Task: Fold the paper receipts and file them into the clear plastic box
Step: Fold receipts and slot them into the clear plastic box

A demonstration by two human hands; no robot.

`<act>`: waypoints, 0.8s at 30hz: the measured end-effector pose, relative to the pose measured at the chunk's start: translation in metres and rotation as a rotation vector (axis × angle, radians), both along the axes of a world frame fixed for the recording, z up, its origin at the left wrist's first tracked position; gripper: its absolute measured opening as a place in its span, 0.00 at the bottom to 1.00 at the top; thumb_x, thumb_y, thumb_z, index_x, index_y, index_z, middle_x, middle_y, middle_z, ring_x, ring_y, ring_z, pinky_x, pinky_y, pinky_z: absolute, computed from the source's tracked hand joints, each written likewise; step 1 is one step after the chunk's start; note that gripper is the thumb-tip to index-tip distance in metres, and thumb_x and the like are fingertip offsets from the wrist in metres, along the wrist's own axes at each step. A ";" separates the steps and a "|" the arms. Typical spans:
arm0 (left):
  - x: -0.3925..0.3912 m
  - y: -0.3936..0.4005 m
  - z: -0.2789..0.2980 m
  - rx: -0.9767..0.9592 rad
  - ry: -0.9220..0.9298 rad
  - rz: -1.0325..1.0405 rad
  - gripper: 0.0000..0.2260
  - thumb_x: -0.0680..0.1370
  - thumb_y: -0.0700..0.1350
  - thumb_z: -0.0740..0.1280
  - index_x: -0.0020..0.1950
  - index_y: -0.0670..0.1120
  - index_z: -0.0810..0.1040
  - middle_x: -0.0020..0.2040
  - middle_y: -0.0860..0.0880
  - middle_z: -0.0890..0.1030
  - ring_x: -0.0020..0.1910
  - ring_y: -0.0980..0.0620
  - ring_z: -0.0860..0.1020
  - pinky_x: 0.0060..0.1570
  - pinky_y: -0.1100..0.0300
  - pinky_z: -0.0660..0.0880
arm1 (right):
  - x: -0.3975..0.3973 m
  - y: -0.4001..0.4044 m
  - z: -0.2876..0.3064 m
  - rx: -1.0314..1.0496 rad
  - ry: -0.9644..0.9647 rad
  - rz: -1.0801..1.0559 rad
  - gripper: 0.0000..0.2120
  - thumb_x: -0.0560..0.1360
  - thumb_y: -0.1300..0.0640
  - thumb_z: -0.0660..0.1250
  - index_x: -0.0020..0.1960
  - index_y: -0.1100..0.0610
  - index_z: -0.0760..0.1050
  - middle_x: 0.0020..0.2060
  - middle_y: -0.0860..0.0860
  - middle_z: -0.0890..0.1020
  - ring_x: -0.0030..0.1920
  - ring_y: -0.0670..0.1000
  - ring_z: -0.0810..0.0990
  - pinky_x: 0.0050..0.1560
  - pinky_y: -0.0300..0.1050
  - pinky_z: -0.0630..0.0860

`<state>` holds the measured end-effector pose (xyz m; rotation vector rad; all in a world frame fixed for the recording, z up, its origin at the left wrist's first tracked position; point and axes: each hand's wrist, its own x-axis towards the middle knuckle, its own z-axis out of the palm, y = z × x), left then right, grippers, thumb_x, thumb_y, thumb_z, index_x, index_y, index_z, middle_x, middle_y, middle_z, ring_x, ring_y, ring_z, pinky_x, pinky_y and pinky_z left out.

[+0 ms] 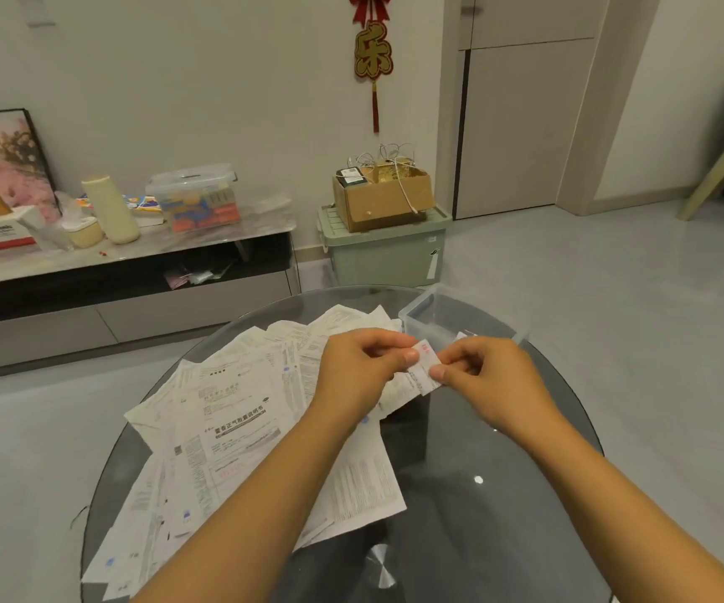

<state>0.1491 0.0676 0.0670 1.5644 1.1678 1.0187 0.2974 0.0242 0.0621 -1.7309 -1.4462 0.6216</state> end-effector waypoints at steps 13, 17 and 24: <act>0.090 0.088 0.000 0.297 0.804 -0.373 0.10 0.79 0.45 0.64 0.57 0.51 0.82 0.56 0.53 0.82 0.57 0.52 0.77 0.65 0.54 0.67 | 0.078 0.065 0.009 -0.026 -0.513 -0.284 0.09 0.76 0.50 0.66 0.48 0.54 0.81 0.43 0.52 0.83 0.45 0.54 0.79 0.41 0.44 0.74; 0.110 0.103 -0.007 0.260 0.937 -0.512 0.12 0.77 0.44 0.66 0.61 0.50 0.79 0.59 0.51 0.80 0.57 0.51 0.77 0.60 0.55 0.73 | 0.082 0.078 0.003 -0.113 -0.644 -0.261 0.10 0.75 0.48 0.65 0.47 0.53 0.80 0.43 0.53 0.82 0.45 0.56 0.79 0.40 0.44 0.72; 0.124 0.111 -0.011 0.291 1.098 -0.621 0.15 0.77 0.41 0.62 0.62 0.50 0.78 0.61 0.47 0.78 0.55 0.47 0.78 0.57 0.51 0.75 | 0.087 0.081 -0.001 -0.165 -0.753 -0.222 0.06 0.75 0.57 0.65 0.50 0.57 0.78 0.46 0.55 0.81 0.48 0.56 0.78 0.43 0.45 0.73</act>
